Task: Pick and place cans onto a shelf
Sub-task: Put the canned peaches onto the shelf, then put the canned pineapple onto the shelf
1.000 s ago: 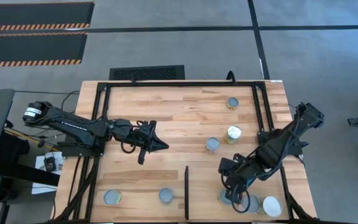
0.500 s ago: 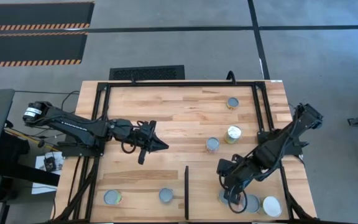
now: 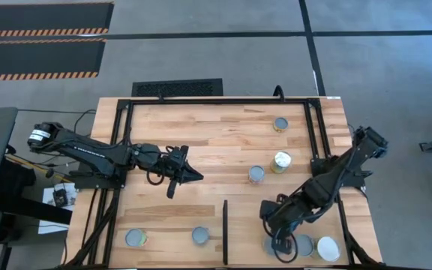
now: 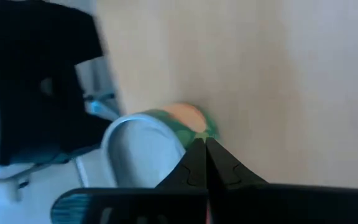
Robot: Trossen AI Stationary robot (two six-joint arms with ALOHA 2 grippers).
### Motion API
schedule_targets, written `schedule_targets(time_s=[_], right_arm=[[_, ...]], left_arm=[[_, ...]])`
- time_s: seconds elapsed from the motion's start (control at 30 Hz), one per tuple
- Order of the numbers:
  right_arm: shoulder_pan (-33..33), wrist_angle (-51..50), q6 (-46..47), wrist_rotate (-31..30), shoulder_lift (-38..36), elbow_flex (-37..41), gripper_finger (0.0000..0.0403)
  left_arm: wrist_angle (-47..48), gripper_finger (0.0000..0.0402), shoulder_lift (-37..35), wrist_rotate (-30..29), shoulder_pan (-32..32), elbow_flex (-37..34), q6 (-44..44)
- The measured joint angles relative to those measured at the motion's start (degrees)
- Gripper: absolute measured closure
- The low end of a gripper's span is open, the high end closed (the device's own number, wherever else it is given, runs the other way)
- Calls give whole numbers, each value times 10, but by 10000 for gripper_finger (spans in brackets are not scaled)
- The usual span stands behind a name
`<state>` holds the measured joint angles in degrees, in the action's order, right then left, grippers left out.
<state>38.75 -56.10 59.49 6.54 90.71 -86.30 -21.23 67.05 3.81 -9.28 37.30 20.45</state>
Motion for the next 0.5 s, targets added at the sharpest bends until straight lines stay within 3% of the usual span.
schedule_targets(time_s=[0.3,0.5], right_arm=[[5,6,-35,19,-23,0,398],[-7,-17,-82,-81,-94,0,399]], left_arm=[[0,401,0,5,0,0,3],[8,401,0,7,0,0,13]])
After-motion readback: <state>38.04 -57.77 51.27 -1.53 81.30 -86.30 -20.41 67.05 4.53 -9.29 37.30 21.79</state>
